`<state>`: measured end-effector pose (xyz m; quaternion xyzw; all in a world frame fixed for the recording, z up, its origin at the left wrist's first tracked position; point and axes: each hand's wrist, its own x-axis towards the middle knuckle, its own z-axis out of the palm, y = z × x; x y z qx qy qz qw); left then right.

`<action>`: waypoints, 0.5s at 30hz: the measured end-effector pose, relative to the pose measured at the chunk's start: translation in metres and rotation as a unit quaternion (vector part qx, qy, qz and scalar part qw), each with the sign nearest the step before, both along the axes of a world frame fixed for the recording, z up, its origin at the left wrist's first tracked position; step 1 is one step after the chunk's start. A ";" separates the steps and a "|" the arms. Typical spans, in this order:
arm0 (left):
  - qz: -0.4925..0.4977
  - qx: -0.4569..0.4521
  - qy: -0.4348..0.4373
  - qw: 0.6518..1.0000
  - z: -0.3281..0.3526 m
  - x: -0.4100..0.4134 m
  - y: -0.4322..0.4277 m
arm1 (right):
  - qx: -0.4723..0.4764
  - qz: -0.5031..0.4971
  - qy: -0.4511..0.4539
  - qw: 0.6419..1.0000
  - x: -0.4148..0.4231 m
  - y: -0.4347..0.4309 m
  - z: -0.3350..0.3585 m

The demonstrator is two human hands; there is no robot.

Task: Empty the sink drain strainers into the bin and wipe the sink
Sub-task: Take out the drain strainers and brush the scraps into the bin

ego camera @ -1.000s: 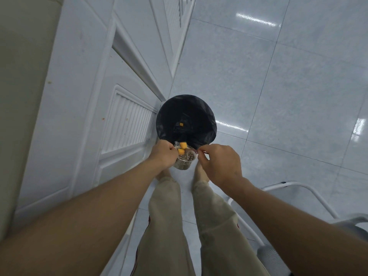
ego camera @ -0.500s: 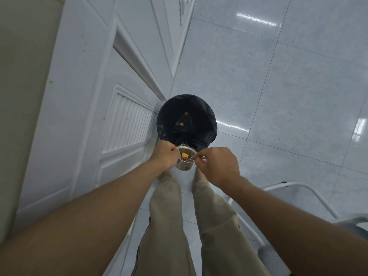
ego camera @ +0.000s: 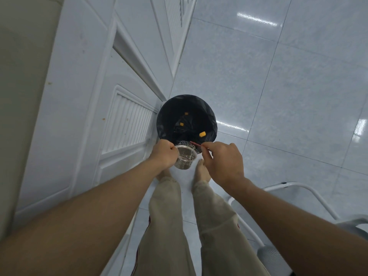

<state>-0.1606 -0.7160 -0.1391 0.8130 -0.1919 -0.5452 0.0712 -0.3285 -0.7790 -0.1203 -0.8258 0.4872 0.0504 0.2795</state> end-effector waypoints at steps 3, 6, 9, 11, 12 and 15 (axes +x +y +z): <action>0.003 -0.001 0.000 1.000 -0.001 -0.001 0.000 | 0.007 -0.015 -0.023 1.000 0.001 -0.002 0.001; 0.004 -0.004 0.000 1.000 -0.002 -0.002 0.000 | 0.045 -0.013 -0.024 0.999 0.001 -0.003 0.002; 0.002 -0.003 -0.002 1.000 -0.004 -0.003 -0.001 | 0.070 0.006 0.007 0.997 0.000 -0.001 -0.002; 0.002 -0.004 -0.003 1.000 -0.005 -0.003 -0.002 | 0.060 0.002 0.018 0.998 -0.002 0.000 -0.006; 0.001 -0.004 -0.002 1.000 -0.005 -0.003 -0.003 | 0.046 -0.003 0.018 0.999 -0.003 0.001 -0.008; -0.004 -0.005 -0.004 1.000 -0.005 -0.001 -0.005 | 0.000 -0.012 0.004 1.000 -0.006 0.001 -0.010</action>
